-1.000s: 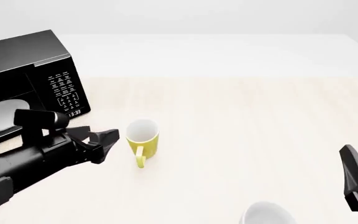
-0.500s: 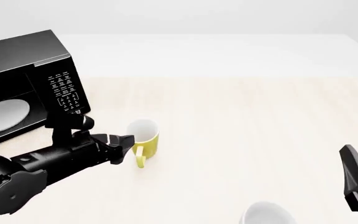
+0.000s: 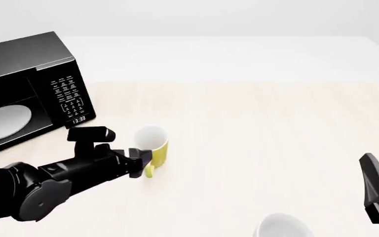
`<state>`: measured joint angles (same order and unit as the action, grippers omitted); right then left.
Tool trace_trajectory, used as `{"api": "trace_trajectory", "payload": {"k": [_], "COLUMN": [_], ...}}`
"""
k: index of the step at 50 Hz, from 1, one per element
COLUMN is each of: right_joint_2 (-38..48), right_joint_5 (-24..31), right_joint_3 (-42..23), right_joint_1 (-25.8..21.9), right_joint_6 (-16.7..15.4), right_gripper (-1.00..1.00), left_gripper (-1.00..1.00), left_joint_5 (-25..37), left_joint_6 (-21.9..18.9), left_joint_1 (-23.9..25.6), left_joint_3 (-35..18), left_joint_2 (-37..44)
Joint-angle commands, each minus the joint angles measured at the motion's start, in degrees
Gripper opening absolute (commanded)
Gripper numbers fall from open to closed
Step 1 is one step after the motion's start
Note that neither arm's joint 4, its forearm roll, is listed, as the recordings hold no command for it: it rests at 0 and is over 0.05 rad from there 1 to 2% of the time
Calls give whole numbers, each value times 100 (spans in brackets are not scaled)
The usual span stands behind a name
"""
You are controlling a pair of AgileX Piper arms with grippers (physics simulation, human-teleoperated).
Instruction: Put the yellow and white mug in the microwave and close it.
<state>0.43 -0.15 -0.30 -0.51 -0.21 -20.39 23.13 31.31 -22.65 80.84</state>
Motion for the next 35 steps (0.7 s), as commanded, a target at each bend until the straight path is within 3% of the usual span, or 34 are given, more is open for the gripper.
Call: {"api": "trace_trajectory", "payload": {"k": [1,35], "right_joint_2": [-8,-8], "right_joint_5": [3,3], "right_joint_3": [5,5], "right_joint_1": [8,8], "right_joint_6": [3,3], "right_gripper": [100,100], "left_gripper": [100,100], "left_joint_5": [-227,-737], "left_joint_6": [204,700], "left_joint_1": [53,268], "left_joint_3": [-23,-206], "left_joint_2": [415,1840]}}
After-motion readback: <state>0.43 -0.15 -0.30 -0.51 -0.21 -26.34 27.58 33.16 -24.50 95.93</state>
